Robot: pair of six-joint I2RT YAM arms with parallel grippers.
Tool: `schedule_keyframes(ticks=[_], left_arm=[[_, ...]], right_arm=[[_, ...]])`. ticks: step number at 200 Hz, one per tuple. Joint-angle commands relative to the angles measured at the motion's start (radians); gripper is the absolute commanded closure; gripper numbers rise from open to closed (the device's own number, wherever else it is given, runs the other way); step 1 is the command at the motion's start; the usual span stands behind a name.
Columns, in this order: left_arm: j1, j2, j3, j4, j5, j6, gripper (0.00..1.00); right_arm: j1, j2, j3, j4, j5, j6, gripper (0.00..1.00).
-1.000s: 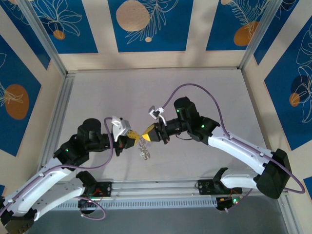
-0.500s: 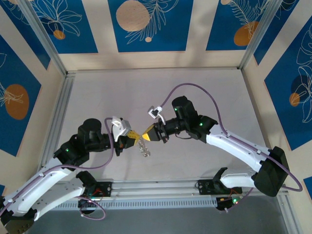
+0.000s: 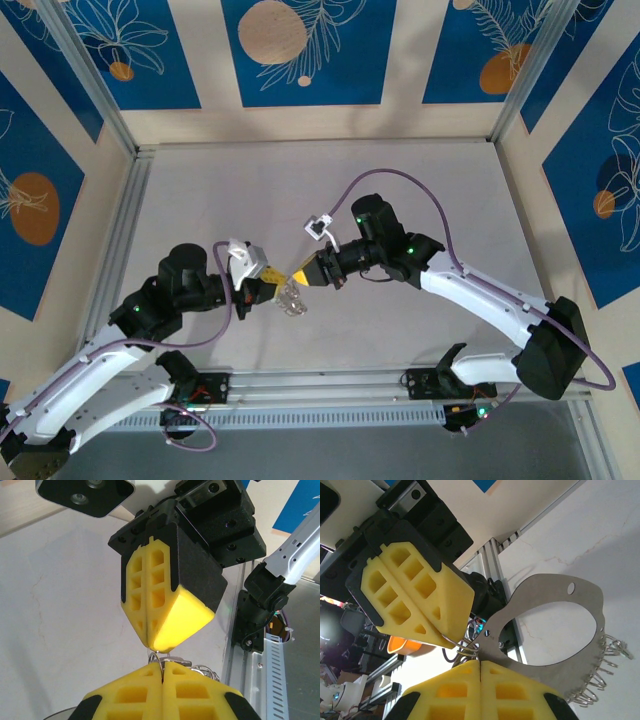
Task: Put the keys on the keyring
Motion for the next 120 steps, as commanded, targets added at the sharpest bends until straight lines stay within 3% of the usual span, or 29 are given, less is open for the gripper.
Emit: schedule_keyframes(ticks=[1, 40, 62, 100, 120], left_arm=[[-0.015, -0.025, 0.012, 0.054, 0.038, 0.014, 1.00], [-0.014, -0.026, 0.009, 0.058, 0.036, 0.012, 1.00], [-0.014, -0.028, 0.010, 0.059, 0.035, 0.013, 1.00], [-0.014, -0.033, 0.018, 0.054, 0.046, 0.013, 1.00], [-0.014, -0.035, 0.023, 0.054, 0.055, 0.011, 1.00]], right_arm=[[-0.012, 0.012, 0.027, -0.026, 0.005, 0.009, 1.00], [-0.010, 0.032, 0.033, -0.022, -0.017, 0.011, 1.00], [-0.010, 0.024, 0.046, -0.064, 0.007, -0.012, 0.88], [-0.006, -0.102, 0.032, -0.130, 0.207, -0.114, 0.63], [-0.005, -0.157, 0.037, -0.139, 0.241, -0.151, 0.56]])
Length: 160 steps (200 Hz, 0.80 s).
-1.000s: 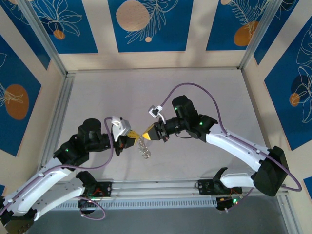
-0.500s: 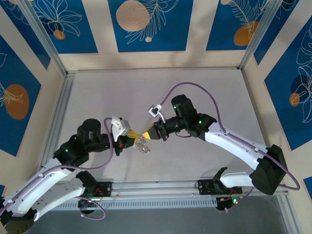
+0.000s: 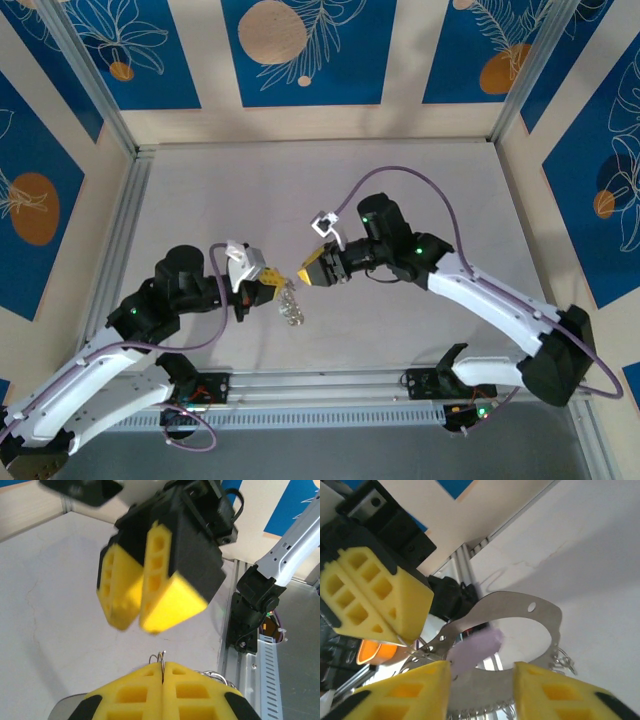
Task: Put the keys on the keyring
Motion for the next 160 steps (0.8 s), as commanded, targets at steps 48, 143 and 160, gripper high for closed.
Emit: schedule_keyframes(ticks=[48, 143, 160], left_arm=[[-0.009, -0.018, 0.026, 0.100, 0.105, -0.025, 1.00], [-0.009, 0.016, 0.046, 0.157, 0.210, -0.072, 1.00], [-0.009, 0.016, 0.042, 0.166, 0.215, -0.077, 1.00]], right_arm=[[0.021, -0.133, -0.036, 0.087, 0.046, -0.160, 0.52], [0.076, -0.124, -0.069, 0.173, -0.106, -0.246, 0.64], [0.089, -0.127, -0.069, 0.152, -0.107, -0.262, 0.62]])
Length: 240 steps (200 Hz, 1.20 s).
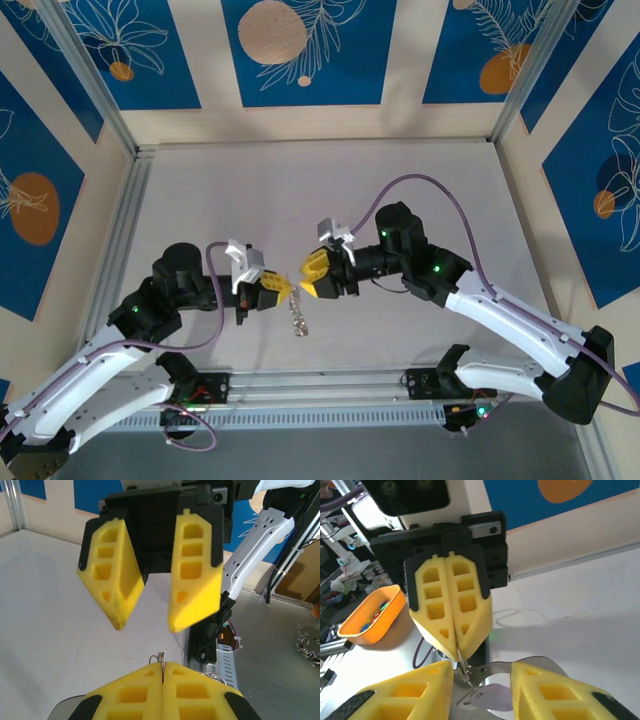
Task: Put the keys on the keyring
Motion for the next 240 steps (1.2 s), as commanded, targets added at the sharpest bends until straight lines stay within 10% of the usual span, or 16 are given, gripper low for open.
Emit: schedule_keyframes(ticks=[1, 105, 163, 218, 240], left_arm=[[-0.009, 0.001, 0.035, 0.074, 0.040, -0.020, 1.00], [-0.009, -0.012, 0.024, 0.107, 0.070, -0.035, 1.00], [-0.009, -0.012, 0.017, 0.112, 0.044, -0.039, 1.00], [-0.010, 0.005, 0.040, -0.036, -0.047, 0.014, 1.00], [-0.012, 0.022, 0.092, -0.182, -0.101, 0.070, 0.74]], right_arm=[[0.020, -0.004, -0.006, -0.015, -0.045, -0.046, 0.62], [0.056, 0.050, -0.003, 0.002, -0.007, -0.074, 0.62], [0.069, 0.010, -0.015, 0.003, 0.041, -0.108, 1.00], [0.077, -0.018, 0.069, -0.188, 0.346, -0.186, 1.00], [0.102, 0.040, 0.163, -0.335, 0.501, -0.222, 1.00]])
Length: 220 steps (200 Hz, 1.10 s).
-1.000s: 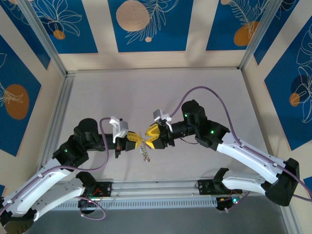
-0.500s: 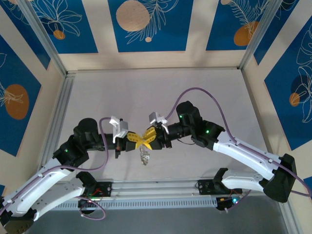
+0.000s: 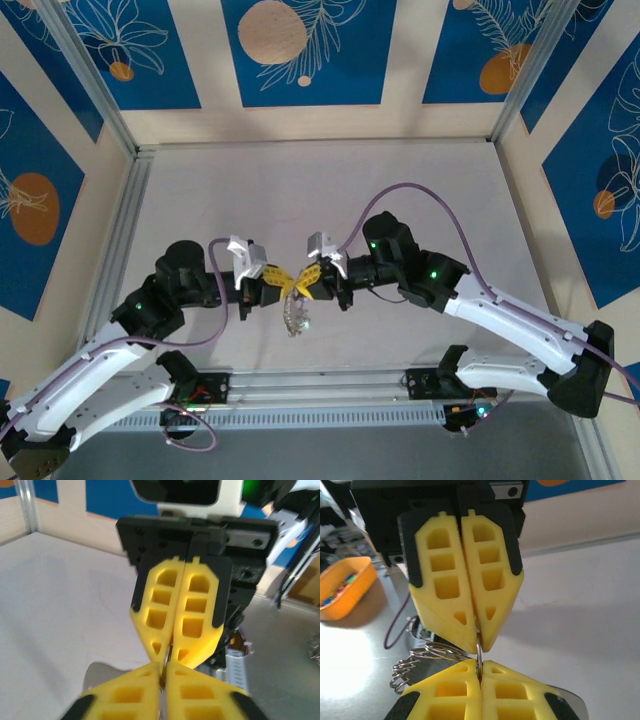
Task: Put the keys on the keyring
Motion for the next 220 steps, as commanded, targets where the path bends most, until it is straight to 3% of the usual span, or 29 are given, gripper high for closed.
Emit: schedule_keyframes(ticks=[1, 24, 53, 126, 176, 220], left_arm=[[-0.010, -0.005, 0.077, -0.176, -0.050, 0.070, 0.73], [-0.020, 0.000, 0.119, -0.276, -0.101, 0.116, 0.62], [-0.020, 0.028, 0.149, -0.311, -0.079, 0.147, 0.61], [-0.024, 0.054, 0.154, -0.269, 0.002, 0.142, 0.65], [-0.044, 0.089, 0.178, -0.253, 0.055, 0.134, 0.66], [-0.051, 0.111, 0.182, -0.248, 0.065, 0.139, 0.75]], right_arm=[[0.008, 0.037, 0.116, -0.181, 0.260, -0.064, 1.00], [0.050, 0.099, 0.191, -0.292, 0.339, -0.096, 1.00], [0.069, 0.144, 0.254, -0.393, 0.253, -0.116, 1.00], [0.074, 0.116, 0.292, -0.422, 0.016, -0.146, 1.00], [0.074, 0.131, 0.319, -0.423, -0.051, -0.167, 1.00], [0.076, 0.142, 0.319, -0.419, -0.087, -0.175, 1.00]])
